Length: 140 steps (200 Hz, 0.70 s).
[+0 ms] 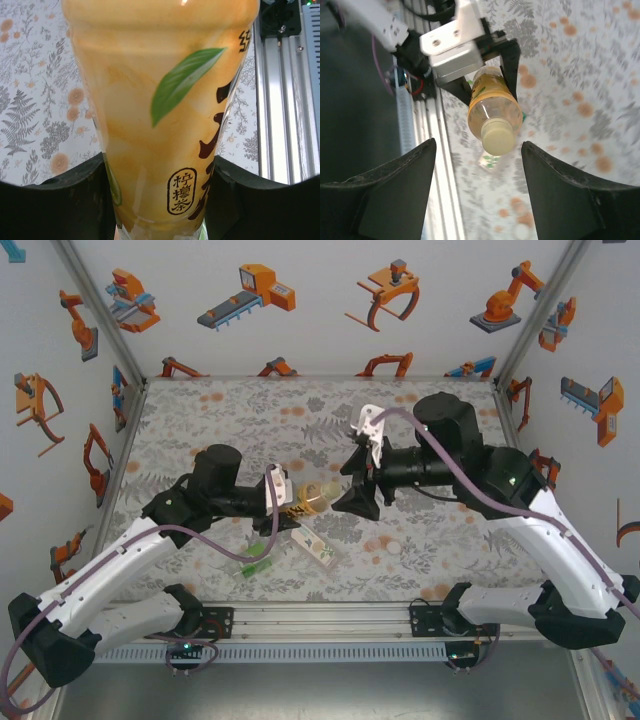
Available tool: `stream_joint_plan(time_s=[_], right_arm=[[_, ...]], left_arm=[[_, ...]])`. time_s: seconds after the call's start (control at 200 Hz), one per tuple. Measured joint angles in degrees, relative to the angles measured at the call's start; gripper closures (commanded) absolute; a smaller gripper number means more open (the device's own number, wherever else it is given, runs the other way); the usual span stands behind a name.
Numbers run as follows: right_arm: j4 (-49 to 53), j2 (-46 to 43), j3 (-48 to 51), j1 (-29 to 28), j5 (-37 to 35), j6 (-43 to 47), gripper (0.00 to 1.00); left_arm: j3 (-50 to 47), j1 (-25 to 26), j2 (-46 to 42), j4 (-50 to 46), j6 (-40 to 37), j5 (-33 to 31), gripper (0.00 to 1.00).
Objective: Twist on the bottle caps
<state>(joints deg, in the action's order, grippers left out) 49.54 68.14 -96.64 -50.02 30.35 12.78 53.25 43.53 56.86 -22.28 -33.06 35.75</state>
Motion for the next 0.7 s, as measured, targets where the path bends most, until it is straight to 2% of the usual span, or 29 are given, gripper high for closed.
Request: stream_joint_plan(time_s=[0.105,0.235,0.381,0.616,0.701], right_arm=[[1.95,1.05,-0.98,0.0,2.16,10.47,0.42],[3.15,3.17,-0.98,0.0,3.91,16.85,0.48],[3.04,4.17,-0.57,0.0,4.83,19.5,0.54],[2.93,4.04,0.98,0.0,4.59,20.37,0.55],[2.95,4.04,1.09,0.0,4.59,20.44,0.64]], left_arm=[[0.11,0.0,-0.11,-0.39,-0.02,0.87,1.0],[0.11,0.0,-0.11,-1.01,-0.02,1.6,1.0],[0.13,0.0,-0.11,-1.38,-0.02,1.84,1.0],[0.26,0.0,-0.11,-1.55,-0.02,1.88,1.0],[0.28,0.0,-0.11,-1.57,-0.02,2.03,1.0]])
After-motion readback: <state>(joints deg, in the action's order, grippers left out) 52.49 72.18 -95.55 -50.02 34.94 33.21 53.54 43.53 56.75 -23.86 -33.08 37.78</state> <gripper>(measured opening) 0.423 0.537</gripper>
